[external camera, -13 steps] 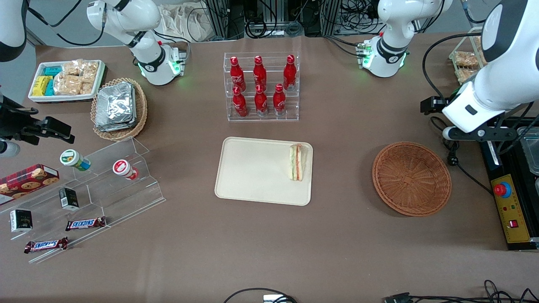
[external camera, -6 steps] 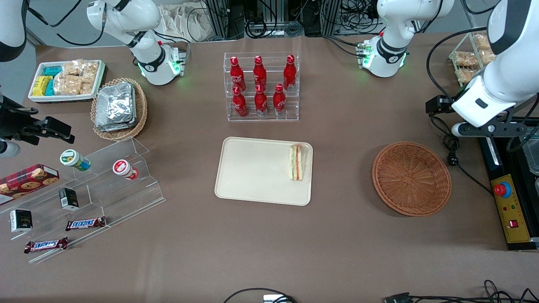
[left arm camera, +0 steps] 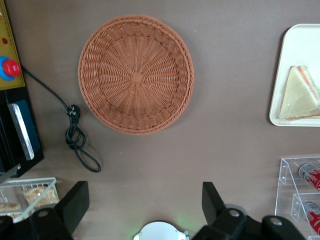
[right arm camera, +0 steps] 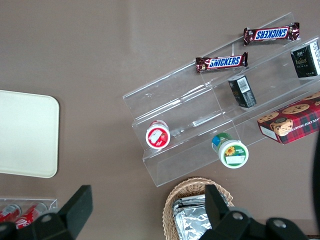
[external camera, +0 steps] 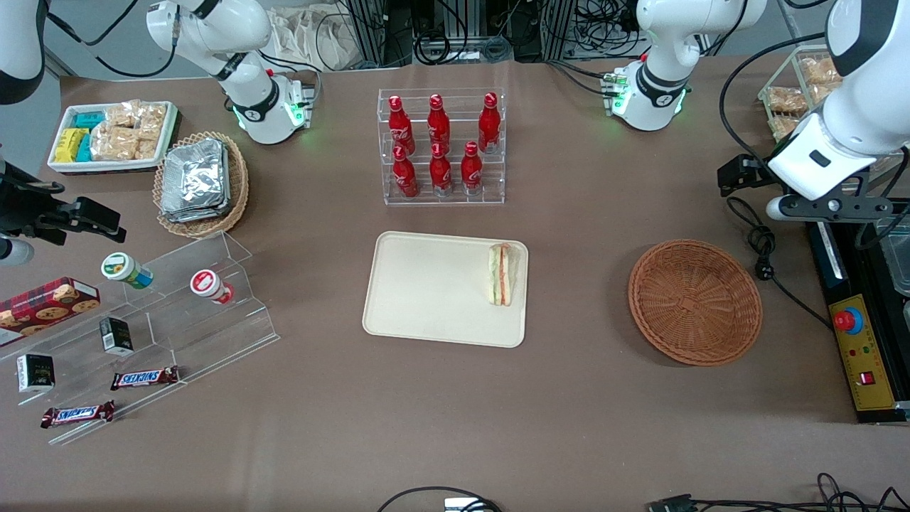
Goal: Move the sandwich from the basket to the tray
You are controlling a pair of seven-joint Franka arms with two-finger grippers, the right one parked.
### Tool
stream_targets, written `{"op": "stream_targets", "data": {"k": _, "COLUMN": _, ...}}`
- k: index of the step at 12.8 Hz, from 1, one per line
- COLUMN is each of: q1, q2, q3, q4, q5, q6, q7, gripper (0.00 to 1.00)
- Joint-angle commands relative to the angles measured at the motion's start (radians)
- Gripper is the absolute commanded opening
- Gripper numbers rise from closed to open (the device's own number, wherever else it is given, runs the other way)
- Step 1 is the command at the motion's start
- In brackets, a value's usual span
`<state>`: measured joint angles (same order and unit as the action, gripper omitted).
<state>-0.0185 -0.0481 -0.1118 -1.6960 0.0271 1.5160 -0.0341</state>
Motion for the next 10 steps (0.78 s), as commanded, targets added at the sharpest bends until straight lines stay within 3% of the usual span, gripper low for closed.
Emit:
{"op": "stream_targets", "data": {"k": 1, "q1": 0.015, "q2": -0.01, "q3": -0.008, "q4": -0.007, "q5": -0.016, "q6": 0.016, "q7": 0.028, "gripper": 1.0}}
{"op": "stream_targets", "data": {"k": 10, "q1": 0.017, "q2": -0.009, "q3": -0.008, "q4": -0.008, "q5": -0.018, "q6": 0.009, "q7": 0.026, "gripper": 1.0}}
